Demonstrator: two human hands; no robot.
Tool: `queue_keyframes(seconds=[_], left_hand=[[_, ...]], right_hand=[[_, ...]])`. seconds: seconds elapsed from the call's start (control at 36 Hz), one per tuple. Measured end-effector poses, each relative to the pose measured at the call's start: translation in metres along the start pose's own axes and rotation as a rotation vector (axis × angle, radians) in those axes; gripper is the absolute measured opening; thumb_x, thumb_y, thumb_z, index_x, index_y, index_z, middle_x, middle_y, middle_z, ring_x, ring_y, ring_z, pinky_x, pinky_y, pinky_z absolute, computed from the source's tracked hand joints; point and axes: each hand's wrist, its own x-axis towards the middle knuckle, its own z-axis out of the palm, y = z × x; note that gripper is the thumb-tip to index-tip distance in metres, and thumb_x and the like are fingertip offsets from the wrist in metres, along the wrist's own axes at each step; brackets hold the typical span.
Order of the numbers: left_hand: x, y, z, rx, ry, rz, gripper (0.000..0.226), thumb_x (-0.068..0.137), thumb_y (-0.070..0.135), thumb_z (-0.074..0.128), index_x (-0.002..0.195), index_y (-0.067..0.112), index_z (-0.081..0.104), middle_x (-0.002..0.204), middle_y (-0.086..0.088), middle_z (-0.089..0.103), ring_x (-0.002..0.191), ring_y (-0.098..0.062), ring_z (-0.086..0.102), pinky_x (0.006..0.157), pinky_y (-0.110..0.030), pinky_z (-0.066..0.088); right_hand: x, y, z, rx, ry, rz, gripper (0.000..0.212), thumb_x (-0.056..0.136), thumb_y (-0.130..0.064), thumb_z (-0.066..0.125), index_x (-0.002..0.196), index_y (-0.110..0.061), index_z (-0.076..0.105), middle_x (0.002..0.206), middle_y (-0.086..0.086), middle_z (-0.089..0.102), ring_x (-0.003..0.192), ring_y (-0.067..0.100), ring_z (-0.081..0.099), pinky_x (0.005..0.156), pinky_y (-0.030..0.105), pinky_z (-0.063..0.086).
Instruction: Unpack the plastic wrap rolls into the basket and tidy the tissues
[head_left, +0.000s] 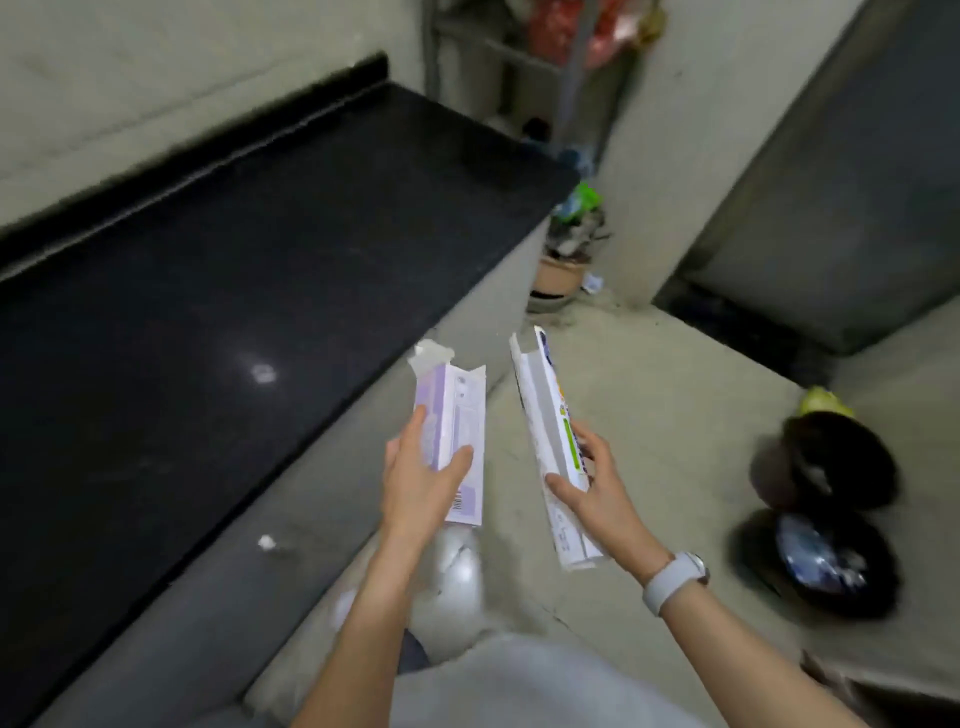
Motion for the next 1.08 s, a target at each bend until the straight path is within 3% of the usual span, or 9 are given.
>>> queue_keyframes(seconds=[0.19, 0.31, 0.42, 0.53, 0.61, 0.72, 0.94, 1.03, 1.08], left_hand=[[-0.013, 0.082, 0.182, 0.198, -0.54, 0.142, 0.075, 0.069, 0.035, 0.055, 0.141, 0.033, 0.034, 0.138, 0.001, 0.043, 0.109, -0.014, 0.052, 0.089, -0.032, 0.045], [-0.015, 0.111, 0.276, 0.329, -0.79, 0.191, 0.069, 0.067, 0.036, 0.051, 0.134, 0.027, 0.043, 0.129, -0.008, 0.053, 0.109, -0.027, 0.057, 0.09, -0.04, 0.051], [-0.018, 0.129, 0.383, 0.411, -0.994, 0.197, 0.057, 0.08, 0.03, 0.056, 0.136, 0.027, 0.044, 0.126, -0.001, 0.059, 0.106, -0.023, 0.06, 0.094, -0.042, 0.05], [-0.011, 0.138, 0.502, 0.524, -1.085, 0.118, 0.057, 0.087, 0.03, 0.06, 0.139, 0.023, 0.039, 0.14, -0.007, 0.047, 0.118, -0.028, 0.052, 0.102, -0.043, 0.043], [-0.002, 0.144, 0.583, 0.557, -1.194, 0.033, 0.055, 0.087, 0.028, 0.059, 0.138, 0.02, 0.041, 0.138, -0.009, 0.048, 0.116, -0.028, 0.053, 0.101, -0.042, 0.044], [0.011, 0.141, 0.686, 0.624, -1.284, -0.083, 0.05, 0.088, 0.02, 0.052, 0.136, 0.017, 0.042, 0.13, -0.009, 0.056, 0.101, -0.026, 0.061, 0.082, -0.03, 0.05], [0.026, 0.068, 0.859, 0.821, -1.329, 0.036, 0.044, 0.09, 0.023, 0.052, 0.133, 0.014, 0.047, 0.135, -0.011, 0.05, 0.104, -0.024, 0.051, 0.082, -0.025, 0.037], [0.032, 0.031, 0.91, 0.856, -1.373, 0.162, 0.022, 0.093, 0.028, 0.051, 0.111, 0.017, 0.051, 0.112, -0.007, 0.05, 0.099, -0.02, 0.05, 0.072, -0.021, 0.033], [0.033, 0.006, 0.941, 0.887, -1.393, 0.252, 0.032, 0.094, 0.03, 0.05, 0.116, 0.008, 0.052, 0.109, -0.012, 0.05, 0.104, -0.025, 0.052, 0.07, -0.021, 0.03]], right_hand=[[-0.048, 0.116, -0.153, 0.32, 0.399, 0.426, 0.063, 0.083, -0.013, 0.061, 0.137, -0.031, 0.034, 0.137, 0.002, 0.036, 0.113, 0.023, 0.051, 0.092, 0.039, 0.046], [-0.065, 0.162, -0.207, 0.523, 0.625, 0.573, 0.061, 0.082, -0.007, 0.058, 0.136, -0.027, 0.038, 0.132, 0.009, 0.042, 0.109, 0.035, 0.056, 0.09, 0.05, 0.05], [-0.064, 0.209, -0.255, 0.669, 0.853, 0.698, 0.053, 0.082, -0.005, 0.059, 0.128, -0.02, 0.038, 0.118, 0.013, 0.052, 0.097, 0.034, 0.059, 0.075, 0.041, 0.053], [-0.039, 0.261, -0.31, 0.805, 1.006, 0.782, 0.039, 0.085, -0.008, 0.057, 0.116, -0.023, 0.039, 0.113, 0.013, 0.051, 0.093, 0.032, 0.058, 0.062, 0.032, 0.047], [-0.015, 0.304, -0.351, 0.92, 1.072, 0.863, 0.042, 0.087, -0.011, 0.055, 0.125, -0.015, 0.039, 0.115, 0.015, 0.051, 0.093, 0.032, 0.056, 0.062, 0.031, 0.046], [0.022, 0.364, -0.395, 1.06, 1.147, 0.936, 0.048, 0.087, -0.01, 0.055, 0.131, -0.011, 0.037, 0.117, 0.022, 0.051, 0.097, 0.042, 0.057, 0.082, 0.051, 0.051], [0.087, 0.505, -0.441, 1.203, 1.158, 1.057, 0.052, 0.086, -0.011, 0.054, 0.135, -0.01, 0.037, 0.129, 0.023, 0.049, 0.111, 0.043, 0.052, 0.095, 0.053, 0.046], [0.106, 0.555, -0.452, 1.23, 1.177, 1.037, 0.055, 0.09, -0.016, 0.053, 0.141, -0.013, 0.031, 0.134, 0.016, 0.047, 0.116, 0.038, 0.05, 0.095, 0.046, 0.046], [0.118, 0.585, -0.457, 1.245, 1.188, 0.986, 0.056, 0.092, -0.02, 0.051, 0.142, -0.014, 0.027, 0.129, 0.012, 0.049, 0.11, 0.032, 0.052, 0.089, 0.042, 0.048]])
